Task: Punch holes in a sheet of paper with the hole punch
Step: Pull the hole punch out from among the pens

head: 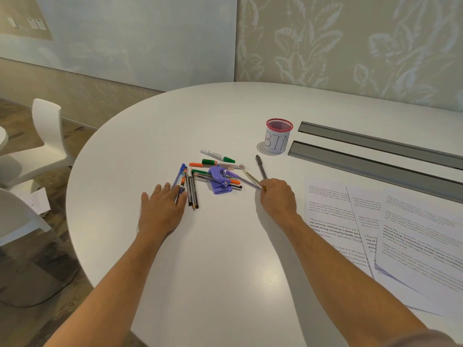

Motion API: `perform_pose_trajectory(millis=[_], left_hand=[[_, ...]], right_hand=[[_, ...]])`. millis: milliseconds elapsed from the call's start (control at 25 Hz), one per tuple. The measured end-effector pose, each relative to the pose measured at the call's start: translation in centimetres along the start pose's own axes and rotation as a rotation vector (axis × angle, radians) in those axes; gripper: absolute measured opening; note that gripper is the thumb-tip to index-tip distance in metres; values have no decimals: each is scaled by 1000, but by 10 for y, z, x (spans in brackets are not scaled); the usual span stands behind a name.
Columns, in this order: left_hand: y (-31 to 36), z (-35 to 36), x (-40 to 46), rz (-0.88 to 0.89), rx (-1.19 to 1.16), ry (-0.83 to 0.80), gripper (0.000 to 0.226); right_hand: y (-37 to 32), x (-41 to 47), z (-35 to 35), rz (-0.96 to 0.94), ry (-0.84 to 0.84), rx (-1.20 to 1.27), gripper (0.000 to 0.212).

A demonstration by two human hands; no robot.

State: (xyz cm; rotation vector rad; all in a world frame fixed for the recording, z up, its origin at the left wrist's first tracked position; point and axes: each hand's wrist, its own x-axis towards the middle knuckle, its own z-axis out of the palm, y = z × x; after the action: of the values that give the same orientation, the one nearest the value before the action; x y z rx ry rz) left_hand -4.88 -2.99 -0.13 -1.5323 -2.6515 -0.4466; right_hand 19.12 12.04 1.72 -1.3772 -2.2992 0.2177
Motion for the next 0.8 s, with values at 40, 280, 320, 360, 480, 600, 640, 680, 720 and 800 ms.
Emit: perform_pose_trajectory(millis=[40,280,320,360,480,600,640,680,720,800], left_hand=[[0,0,0,0,6,-2,46],[1,-1,0,3,20,-12,44],[1,-1,0,2,24,-13,45],[1,-1,0,2,26,-14,45],[1,-1,0,3,21,-8,45],[-1,-1,0,3,26,-3,44],[0,-1,0,3,25,-5,44],[0,-1,0,3,23,-9,44],[0,-1,0,2,21,-12,44],[1,-1,1,0,21,-15,44]], right_hand=[[0,0,0,-1,-3,-5,22],[-2,0,-2,1,43,-23,22],[-5,0,-2,-16,65,-27,23],[-9,0,-2,-43,81,-31,24],[-23,2,1,-160,57,-36,26],[-35,6,6,-201,-37,-15,29],[-38,8,8,-196,-66,-19,29],[-40,10,9,-192,-86,-29,29],[-41,12,11,-191,-98,-41,28],[-42,14,13,-196,-105,-61,24]])
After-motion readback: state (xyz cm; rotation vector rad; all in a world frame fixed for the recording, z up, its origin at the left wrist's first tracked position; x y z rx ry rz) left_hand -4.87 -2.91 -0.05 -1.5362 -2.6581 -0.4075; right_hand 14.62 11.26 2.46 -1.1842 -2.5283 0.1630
